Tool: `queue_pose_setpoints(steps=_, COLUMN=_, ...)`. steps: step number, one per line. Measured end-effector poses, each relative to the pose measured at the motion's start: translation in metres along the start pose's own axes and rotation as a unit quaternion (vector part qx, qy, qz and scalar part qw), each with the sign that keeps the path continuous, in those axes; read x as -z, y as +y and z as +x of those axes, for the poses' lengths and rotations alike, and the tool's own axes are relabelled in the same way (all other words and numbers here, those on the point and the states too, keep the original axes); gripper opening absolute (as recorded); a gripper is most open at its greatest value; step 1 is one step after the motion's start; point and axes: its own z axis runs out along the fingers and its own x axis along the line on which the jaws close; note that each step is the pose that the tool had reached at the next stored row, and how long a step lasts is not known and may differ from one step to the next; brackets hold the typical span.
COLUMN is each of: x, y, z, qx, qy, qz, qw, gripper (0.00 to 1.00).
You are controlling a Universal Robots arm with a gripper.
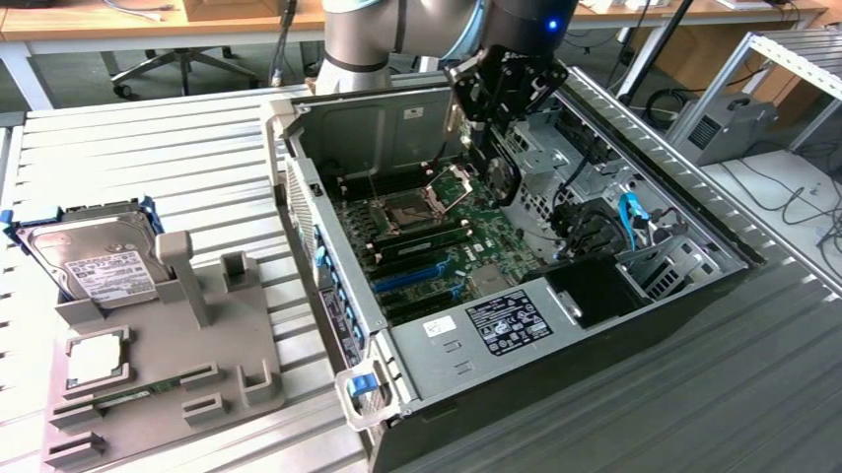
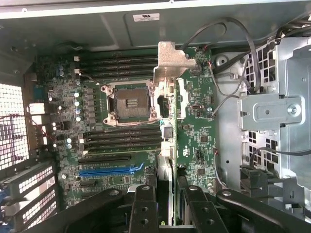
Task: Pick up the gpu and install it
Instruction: 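Pick up the gpu and move the gpu toward the slot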
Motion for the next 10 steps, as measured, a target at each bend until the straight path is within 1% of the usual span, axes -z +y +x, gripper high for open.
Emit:
queue_pose_setpoints(steps=9, x=-0.0043, y=0.0000, z=-0.0008, qx=0.000, qy=0.0000, qz=0.0001, qw=1.0000, gripper=0.26)
queue_pose_setpoints(steps=10, x=-0.0090, y=0.0000, z=-0.0017, qx=0.000, qy=0.0000, qz=0.0000, qw=1.0000, gripper=0.26)
